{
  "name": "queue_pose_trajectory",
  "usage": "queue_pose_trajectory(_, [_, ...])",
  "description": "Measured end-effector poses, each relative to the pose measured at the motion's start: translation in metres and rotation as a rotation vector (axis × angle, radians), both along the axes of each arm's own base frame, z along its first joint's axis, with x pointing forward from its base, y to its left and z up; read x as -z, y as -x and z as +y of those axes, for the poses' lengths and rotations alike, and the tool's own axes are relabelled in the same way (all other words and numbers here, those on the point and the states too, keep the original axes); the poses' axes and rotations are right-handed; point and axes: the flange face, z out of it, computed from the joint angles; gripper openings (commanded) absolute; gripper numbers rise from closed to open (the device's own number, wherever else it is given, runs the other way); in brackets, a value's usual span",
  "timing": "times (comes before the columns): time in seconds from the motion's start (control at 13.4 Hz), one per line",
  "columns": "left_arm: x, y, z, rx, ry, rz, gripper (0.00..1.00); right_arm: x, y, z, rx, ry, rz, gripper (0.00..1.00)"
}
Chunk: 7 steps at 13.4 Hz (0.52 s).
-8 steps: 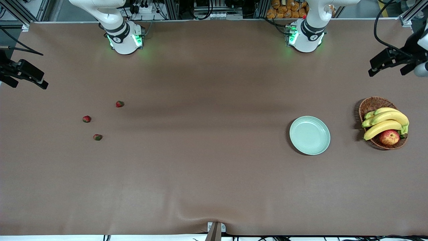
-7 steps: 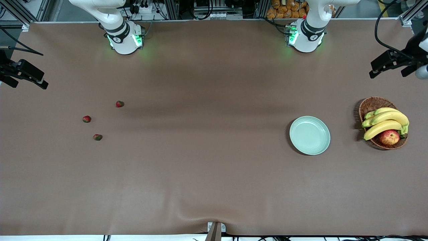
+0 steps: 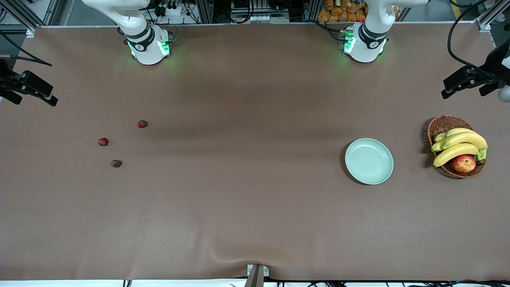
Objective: Collect all strawberries into plate
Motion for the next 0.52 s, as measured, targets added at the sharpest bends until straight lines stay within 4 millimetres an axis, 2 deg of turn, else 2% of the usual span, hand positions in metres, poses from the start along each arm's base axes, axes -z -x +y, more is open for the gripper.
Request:
queue_pose_trajectory(0.3, [0.002, 0.002, 0.000, 0.001, -0.001, 0.017, 1.00, 0.005, -0.003, -0.001, 0.001, 0.000, 0.010, 1.00])
queue_pose_trajectory(0.52, [0.003, 0.002, -0.001, 0.002, -0.001, 0.021, 1.00, 0.030, -0.017, -0.003, 0.004, -0.002, 0.052, 1.00])
